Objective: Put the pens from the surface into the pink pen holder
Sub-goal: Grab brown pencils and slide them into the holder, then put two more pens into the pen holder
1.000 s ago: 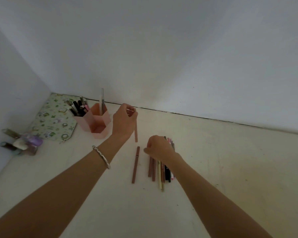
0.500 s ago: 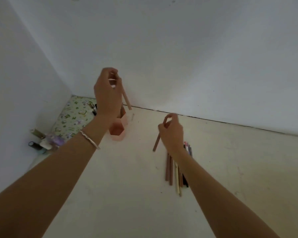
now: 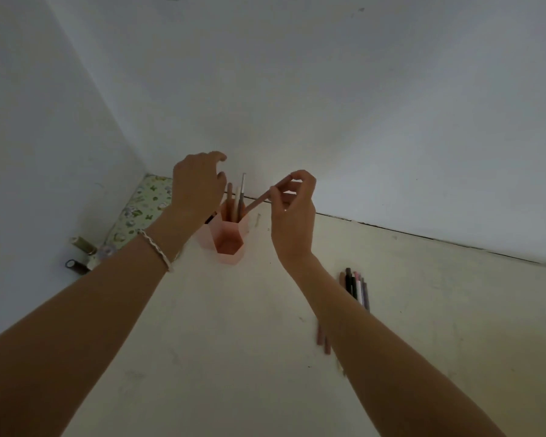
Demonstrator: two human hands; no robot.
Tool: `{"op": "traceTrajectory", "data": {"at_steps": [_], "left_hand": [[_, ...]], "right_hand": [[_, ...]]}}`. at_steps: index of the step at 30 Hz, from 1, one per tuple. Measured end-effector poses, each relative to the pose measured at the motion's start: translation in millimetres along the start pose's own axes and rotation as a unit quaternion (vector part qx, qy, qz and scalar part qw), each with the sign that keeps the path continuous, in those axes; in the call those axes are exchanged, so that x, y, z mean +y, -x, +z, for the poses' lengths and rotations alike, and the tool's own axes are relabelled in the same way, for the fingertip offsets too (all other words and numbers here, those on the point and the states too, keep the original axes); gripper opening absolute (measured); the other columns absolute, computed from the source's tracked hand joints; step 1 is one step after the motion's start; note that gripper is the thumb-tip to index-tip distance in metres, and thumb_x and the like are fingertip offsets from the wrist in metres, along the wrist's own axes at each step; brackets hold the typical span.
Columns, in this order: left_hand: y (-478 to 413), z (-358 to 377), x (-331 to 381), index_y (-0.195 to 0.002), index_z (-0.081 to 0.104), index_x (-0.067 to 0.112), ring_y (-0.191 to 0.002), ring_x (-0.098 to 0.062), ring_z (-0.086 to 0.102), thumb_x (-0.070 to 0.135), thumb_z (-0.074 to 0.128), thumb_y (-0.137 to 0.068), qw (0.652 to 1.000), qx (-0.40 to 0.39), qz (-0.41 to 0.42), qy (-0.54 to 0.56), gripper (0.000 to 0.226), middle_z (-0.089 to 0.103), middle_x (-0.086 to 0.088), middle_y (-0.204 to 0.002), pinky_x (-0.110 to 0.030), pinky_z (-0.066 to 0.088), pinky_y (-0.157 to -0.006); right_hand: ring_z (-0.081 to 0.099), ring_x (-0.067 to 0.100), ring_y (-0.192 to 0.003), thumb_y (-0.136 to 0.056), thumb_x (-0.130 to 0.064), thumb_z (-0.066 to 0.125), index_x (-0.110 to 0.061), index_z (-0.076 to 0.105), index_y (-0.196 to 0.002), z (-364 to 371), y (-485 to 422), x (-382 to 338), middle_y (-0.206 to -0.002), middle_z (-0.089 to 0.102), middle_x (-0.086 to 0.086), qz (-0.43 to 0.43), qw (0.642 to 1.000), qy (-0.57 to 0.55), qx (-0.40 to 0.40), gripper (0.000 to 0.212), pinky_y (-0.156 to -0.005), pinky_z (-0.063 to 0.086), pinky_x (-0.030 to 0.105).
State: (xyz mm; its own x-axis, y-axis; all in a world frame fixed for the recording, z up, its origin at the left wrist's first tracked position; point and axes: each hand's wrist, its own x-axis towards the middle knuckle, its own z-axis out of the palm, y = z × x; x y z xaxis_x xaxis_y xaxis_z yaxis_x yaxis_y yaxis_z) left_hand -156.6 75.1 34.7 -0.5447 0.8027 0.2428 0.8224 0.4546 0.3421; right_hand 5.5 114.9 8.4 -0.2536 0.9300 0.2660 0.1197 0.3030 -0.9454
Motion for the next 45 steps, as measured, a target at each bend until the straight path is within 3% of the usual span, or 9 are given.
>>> {"op": "traceTrajectory", "data": {"at_steps": [5,8,13,16,20,24,34,41,45], "left_hand": [[7,-17,2,-0.129,0.057,0.013,-0.115,-0.026,0.055,0.007,0.053,-0.092,0.997,0.013,-0.001,0.077,0.038,0.064,-0.008,-0.121,-0.042,0.041,-0.102],[13,-21,11,-0.130,0.056,0.014,-0.116,-0.024,0.054,0.004,0.053,-0.091,0.996,0.011,0.008,0.085,0.040,0.063,-0.006,-0.122,-0.037,0.041,-0.102],[36,-9,52,-0.114,0.059,0.016,-0.100,-0.018,0.057,0.005,0.055,-0.089,0.992,0.054,0.033,0.112,0.028,0.064,-0.001,-0.105,-0.030,0.048,-0.087],[62,25,87,-0.106,0.059,0.019,-0.091,-0.014,0.061,0.011,0.056,-0.087,0.991,-0.067,0.012,0.118,0.021,0.065,0.003,-0.099,-0.027,0.047,-0.079],[97,77,121,-0.101,0.064,0.016,-0.103,-0.020,0.063,0.014,0.060,-0.085,0.946,-0.288,-0.075,0.130,0.017,0.066,-0.003,-0.109,-0.031,0.051,-0.090],[128,109,137,-0.115,0.058,0.007,-0.106,-0.027,0.064,0.021,0.059,-0.089,0.912,-0.362,-0.126,0.148,0.030,0.062,-0.009,-0.119,-0.035,0.052,-0.093],[167,136,159,-0.116,0.048,0.010,-0.096,-0.026,0.062,0.022,0.055,-0.094,0.935,-0.294,-0.145,0.133,0.026,0.062,-0.010,-0.108,-0.035,0.051,-0.079],[153,121,149,-0.118,0.055,0.014,-0.083,-0.018,0.065,0.014,0.060,-0.092,0.934,-0.255,-0.143,0.203,0.027,0.066,-0.005,-0.101,-0.029,0.054,-0.072],[123,89,131,-0.129,0.052,0.022,-0.070,-0.008,0.059,0.007,0.063,-0.089,0.945,-0.156,-0.095,0.270,0.045,0.058,0.009,-0.078,-0.020,0.048,-0.064]], "right_hand": [[0.063,0.011,-0.084,-0.097,-0.014,0.051,-0.031,0.038,-0.106,23,8,15,-0.095,0.059,-0.010,-0.014,0.992,0.092,-0.089,0.023,-0.071,0.055,0.027],[0.061,0.017,-0.101,-0.097,-0.018,0.053,-0.017,0.049,-0.122,22,13,21,-0.121,0.056,0.002,-0.040,0.977,0.156,-0.138,0.025,-0.083,0.053,0.029],[0.060,0.009,-0.087,-0.097,-0.012,0.050,-0.015,0.049,-0.127,-16,8,18,-0.118,0.057,0.002,-0.036,0.987,0.147,-0.056,0.031,-0.076,0.054,0.028],[0.060,0.011,-0.076,-0.095,-0.010,0.048,-0.017,0.050,-0.124,-48,1,17,-0.105,0.061,-0.002,-0.010,0.987,0.158,-0.023,0.030,-0.071,0.054,0.031],[0.060,0.011,-0.075,-0.089,-0.005,0.047,-0.022,0.051,-0.119,-93,2,21,-0.098,0.063,-0.005,0.026,0.985,0.172,-0.010,0.034,-0.071,0.052,0.031],[0.059,0.010,-0.076,-0.085,-0.001,0.047,-0.020,0.058,-0.109,-127,11,31,-0.097,0.064,-0.007,0.056,0.983,0.173,-0.001,0.032,-0.072,0.052,0.031],[0.059,0.007,-0.088,-0.085,0.003,0.048,-0.018,0.063,-0.098,-162,32,60,-0.098,0.062,-0.010,0.087,0.981,0.173,0.010,0.029,-0.079,0.051,0.025],[0.056,0.002,-0.072,-0.087,-0.003,0.050,-0.018,0.065,-0.095,-159,33,67,-0.091,0.062,-0.008,0.111,0.972,0.200,-0.044,0.022,-0.065,0.042,0.014],[0.038,0.011,-0.047,-0.084,-0.017,0.057,-0.013,0.046,-0.055,-145,37,86,-0.055,0.043,-0.002,0.167,0.921,0.321,-0.143,0.031,-0.053,0.036,0.022]]}}
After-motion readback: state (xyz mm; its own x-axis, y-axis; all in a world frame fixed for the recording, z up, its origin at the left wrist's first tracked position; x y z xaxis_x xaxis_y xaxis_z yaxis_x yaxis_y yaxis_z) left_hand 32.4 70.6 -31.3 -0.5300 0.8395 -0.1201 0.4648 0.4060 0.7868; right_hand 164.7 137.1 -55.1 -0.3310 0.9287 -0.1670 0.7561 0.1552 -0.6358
